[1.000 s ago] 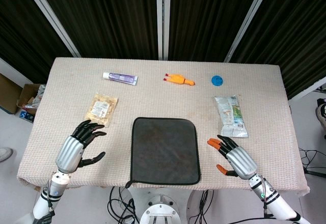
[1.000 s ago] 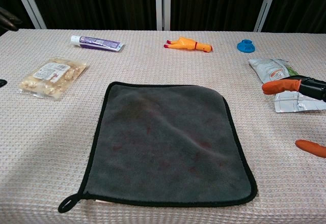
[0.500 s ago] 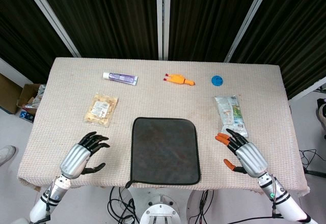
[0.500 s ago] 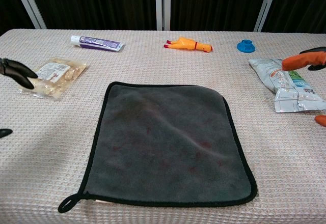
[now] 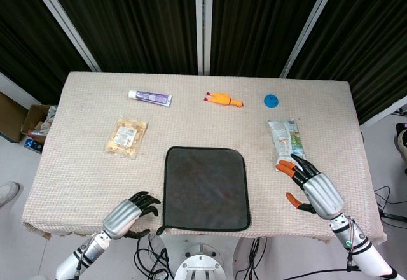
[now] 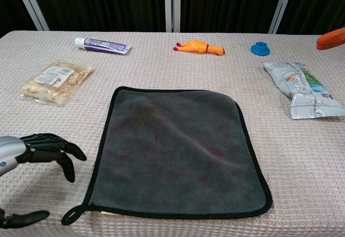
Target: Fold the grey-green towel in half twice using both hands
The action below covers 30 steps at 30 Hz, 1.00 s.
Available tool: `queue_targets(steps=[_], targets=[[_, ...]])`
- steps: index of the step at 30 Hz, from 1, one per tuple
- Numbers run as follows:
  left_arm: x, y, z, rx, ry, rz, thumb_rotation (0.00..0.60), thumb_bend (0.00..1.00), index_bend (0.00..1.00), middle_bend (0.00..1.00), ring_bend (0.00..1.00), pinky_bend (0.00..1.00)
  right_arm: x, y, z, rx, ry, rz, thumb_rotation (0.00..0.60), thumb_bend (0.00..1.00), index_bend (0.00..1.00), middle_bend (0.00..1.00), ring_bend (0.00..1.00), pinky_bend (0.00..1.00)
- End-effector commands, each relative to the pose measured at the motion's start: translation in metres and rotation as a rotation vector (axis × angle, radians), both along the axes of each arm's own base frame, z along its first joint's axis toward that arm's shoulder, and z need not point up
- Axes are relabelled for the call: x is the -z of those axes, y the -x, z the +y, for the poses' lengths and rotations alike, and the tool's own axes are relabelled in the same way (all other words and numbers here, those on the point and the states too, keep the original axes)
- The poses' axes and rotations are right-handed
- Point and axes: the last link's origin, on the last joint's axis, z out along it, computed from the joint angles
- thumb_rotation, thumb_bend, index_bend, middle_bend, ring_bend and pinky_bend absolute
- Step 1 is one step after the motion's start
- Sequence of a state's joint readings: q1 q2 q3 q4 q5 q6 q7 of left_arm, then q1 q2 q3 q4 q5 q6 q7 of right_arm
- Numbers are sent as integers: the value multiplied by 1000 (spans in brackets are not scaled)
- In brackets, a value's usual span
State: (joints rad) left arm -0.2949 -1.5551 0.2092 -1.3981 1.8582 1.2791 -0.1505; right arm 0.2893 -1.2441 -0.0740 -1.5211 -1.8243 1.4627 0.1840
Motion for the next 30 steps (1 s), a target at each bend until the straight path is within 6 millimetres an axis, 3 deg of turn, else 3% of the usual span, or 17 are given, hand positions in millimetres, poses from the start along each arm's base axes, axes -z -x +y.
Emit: queue_targets(steps=[1, 11, 24, 30], targets=[[13, -10, -1, 19, 20, -17, 600, 235, 389, 226, 201, 146, 0, 0, 0, -1, 2, -3, 600, 289, 179, 161, 16, 174], [42, -37, 4, 65, 22, -65, 600, 234, 398, 226, 201, 146, -1, 2, 2, -4, 5, -15, 600, 290, 179, 161, 16, 175], [44, -24, 16, -5, -7, -63, 600, 269, 440, 227, 201, 146, 4, 2, 6, -11, -13, -18, 600, 290, 182, 161, 15, 175], [46, -25, 17, -15, 26, -94, 600, 306, 504, 227, 201, 146, 6, 2, 7, -13, -20, -15, 600, 290, 189, 161, 16, 175]])
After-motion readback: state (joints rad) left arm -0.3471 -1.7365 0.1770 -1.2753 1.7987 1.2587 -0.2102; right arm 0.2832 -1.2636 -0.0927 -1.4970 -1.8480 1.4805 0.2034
